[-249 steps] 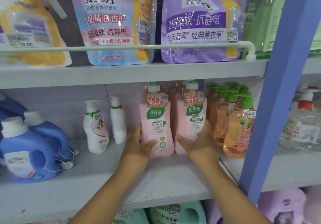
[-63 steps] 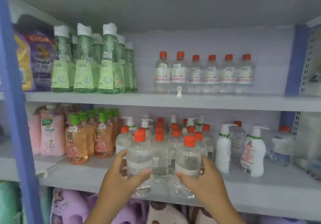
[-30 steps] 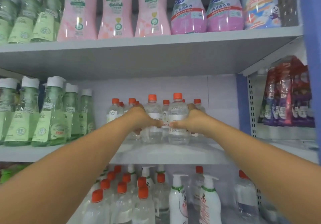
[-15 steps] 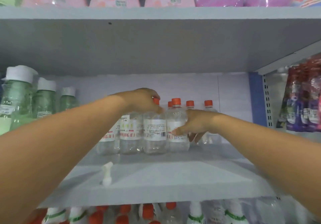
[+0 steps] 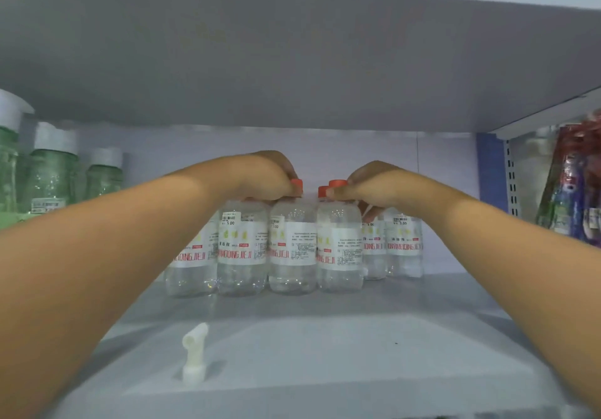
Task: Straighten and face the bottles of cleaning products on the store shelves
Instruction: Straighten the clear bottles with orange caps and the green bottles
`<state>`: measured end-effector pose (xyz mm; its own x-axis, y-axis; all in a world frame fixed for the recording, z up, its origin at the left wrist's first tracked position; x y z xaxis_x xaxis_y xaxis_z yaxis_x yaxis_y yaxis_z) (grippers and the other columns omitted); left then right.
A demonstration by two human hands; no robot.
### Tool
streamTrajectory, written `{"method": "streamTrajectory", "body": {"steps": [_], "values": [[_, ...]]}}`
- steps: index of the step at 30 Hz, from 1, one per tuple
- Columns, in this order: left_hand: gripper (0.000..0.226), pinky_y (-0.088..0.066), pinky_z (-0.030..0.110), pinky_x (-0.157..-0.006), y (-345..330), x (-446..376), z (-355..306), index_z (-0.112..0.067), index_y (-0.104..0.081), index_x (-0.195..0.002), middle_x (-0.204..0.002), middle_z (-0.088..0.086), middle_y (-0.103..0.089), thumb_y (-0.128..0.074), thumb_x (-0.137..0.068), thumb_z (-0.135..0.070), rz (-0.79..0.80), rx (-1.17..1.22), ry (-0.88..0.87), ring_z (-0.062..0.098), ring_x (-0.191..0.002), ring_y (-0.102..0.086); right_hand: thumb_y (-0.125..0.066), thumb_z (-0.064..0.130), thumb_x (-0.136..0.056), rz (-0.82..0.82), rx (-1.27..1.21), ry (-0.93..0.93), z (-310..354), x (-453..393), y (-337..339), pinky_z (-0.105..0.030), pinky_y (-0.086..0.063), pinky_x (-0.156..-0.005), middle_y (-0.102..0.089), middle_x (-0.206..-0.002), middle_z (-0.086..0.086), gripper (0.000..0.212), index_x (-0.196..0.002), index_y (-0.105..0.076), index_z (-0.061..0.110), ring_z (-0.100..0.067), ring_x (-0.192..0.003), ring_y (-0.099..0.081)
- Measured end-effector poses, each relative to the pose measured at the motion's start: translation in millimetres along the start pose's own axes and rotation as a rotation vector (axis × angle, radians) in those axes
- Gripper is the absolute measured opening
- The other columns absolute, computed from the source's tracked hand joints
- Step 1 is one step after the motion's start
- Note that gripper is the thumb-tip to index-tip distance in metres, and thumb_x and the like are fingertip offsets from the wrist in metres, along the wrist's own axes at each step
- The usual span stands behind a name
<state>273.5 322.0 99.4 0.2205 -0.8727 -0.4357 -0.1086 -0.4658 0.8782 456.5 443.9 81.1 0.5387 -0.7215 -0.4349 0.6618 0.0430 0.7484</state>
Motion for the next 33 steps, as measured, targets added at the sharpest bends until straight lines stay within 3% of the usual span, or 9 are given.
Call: {"method": "streamTrajectory", "body": {"steps": [3, 6, 9, 12, 15, 20, 22, 27, 33], "values": [[0.03, -0.06, 0.036, -0.085, -6.8, -0.7, -4.7, -0.015, -0.079, -0.096, -0.09, 0.003, -0.08, -0.068, -0.094, -0.043, -0.082, 0.044, 0.01, 0.024, -0.084, -0.076, -0.076, 0.055, -0.086, 0.01, -0.041, 0.016, -1.7, 2.1, 1.7, -0.038, -0.063, -0.088, -0.075, -0.105, -0.011, 0.051, -0.104, -0.074, 0.008, -0.026, -0.088, -0.077], [0.041, -0.052, 0.032, -0.075, -12.3, -2.2, -10.5, -0.006, -0.078, -0.101, -0.082, 0.005, -0.067, -0.066, -0.095, -0.045, -0.147, -0.023, 0.033, 0.025, -0.076, -0.064, -0.075, 0.045, -0.091, 0.032, -0.13, 0.047, -5.1, 5.3, 1.9, -0.035, -0.063, -0.084, -0.076, -0.107, -0.009, 0.039, -0.106, -0.075, 0.009, -0.025, -0.092, -0.076], [0.035, -0.048, 0.03, -0.074, -15.9, 0.3, -11.8, -0.009, -0.074, -0.097, -0.092, 0.001, -0.067, -0.064, -0.097, -0.042, -0.161, -0.001, 0.04, 0.021, -0.08, -0.062, -0.073, 0.044, -0.093, 0.039, -0.201, 0.052, -9.8, 7.6, 0.9, -0.036, -0.061, -0.089, -0.075, -0.11, -0.006, 0.034, -0.11, -0.074, 0.015, -0.025, -0.095, -0.076], [0.033, -0.057, 0.037, -0.089, -17.5, 6.2, -11.1, -0.01, -0.076, -0.108, -0.109, 0.008, -0.074, -0.067, -0.096, -0.039, -0.198, 0.056, 0.022, 0.024, -0.098, -0.069, -0.069, 0.047, -0.094, 0.026, -0.234, 0.064, -12.2, 5.3, -4.0, -0.039, -0.059, -0.095, -0.071, -0.118, -0.005, 0.032, -0.112, -0.074, 0.02, -0.025, -0.104, -0.071], [0.037, -0.056, 0.043, -0.096, -17.6, 11.7, -11.7, -0.009, -0.075, -0.108, -0.111, 0.011, -0.073, -0.07, -0.094, -0.042, -0.239, 0.052, 0.044, 0.027, -0.103, -0.068, -0.07, 0.038, -0.096, 0.027, -0.285, 0.092, -9.2, 3.9, -6.1, -0.031, -0.061, -0.08, -0.072, -0.119, -0.002, 0.026, -0.115, -0.072, 0.021, -0.019, -0.108, -0.069], [0.036, -0.054, 0.039, -0.097, -24.8, 16.5, -10.5, -0.014, -0.07, -0.12, -0.118, 0.003, -0.066, -0.065, -0.098, -0.042, -0.303, 0.05, 0.011, 0.023, -0.106, -0.063, -0.074, 0.046, -0.091, -0.017, -0.318, 0.126, -8.0, 5.4, -11.6, -0.026, -0.058, -0.075, -0.078, -0.102, 0.009, 0.025, -0.107, -0.074, 0.028, -0.012, -0.1, -0.071], [0.031, -0.052, 0.034, -0.09, -24.9, 16.5, -8.9, -0.016, -0.071, -0.12, -0.119, 0.001, -0.066, -0.063, -0.099, -0.039, -0.297, 0.065, -0.006, 0.021, -0.104, -0.062, -0.077, 0.045, -0.089, -0.056, -0.306, 0.137, -7.5, 5.2, -13.4, -0.023, -0.056, -0.07, -0.077, -0.1, 0.01, 0.025, -0.104, -0.075, 0.026, -0.011, -0.096, -0.072], [0.031, -0.048, 0.03, -0.083, -25.4, 9.5, -6.5, -0.017, -0.071, -0.117, -0.118, -0.001, -0.065, -0.066, -0.097, -0.039, -0.317, 0.053, 0.017, 0.02, -0.103, -0.061, -0.074, 0.038, -0.093, -0.053, -0.288, 0.137, -5.2, 5.9, -14.2, -0.028, -0.058, -0.085, -0.075, -0.11, 0.008, 0.019, -0.107, -0.074, 0.024, -0.016, -0.107, -0.068], [0.033, -0.046, 0.03, -0.082, -27.3, 6.8, -7.5, -0.014, -0.071, -0.119, -0.117, 0.001, -0.066, -0.066, -0.097, -0.037, -0.344, 0.049, 0.029, 0.019, -0.101, -0.059, -0.069, 0.036, -0.097, -0.042, -0.243, 0.136, -2.6, 7.5, -13.4, -0.021, -0.05, -0.067, -0.07, -0.107, 0.014, 0.004, -0.093, -0.068, 0.034, -0.009, -0.099, -0.064]]}}
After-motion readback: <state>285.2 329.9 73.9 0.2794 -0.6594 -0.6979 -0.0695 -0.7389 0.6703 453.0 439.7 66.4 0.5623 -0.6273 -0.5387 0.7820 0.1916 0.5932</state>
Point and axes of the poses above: each hand's wrist, its own x-axis away from the middle knuckle, its own y-axis out of the back of the hand, z = x × y, the point moved 1 cm from there along -x, towards the middle knuckle
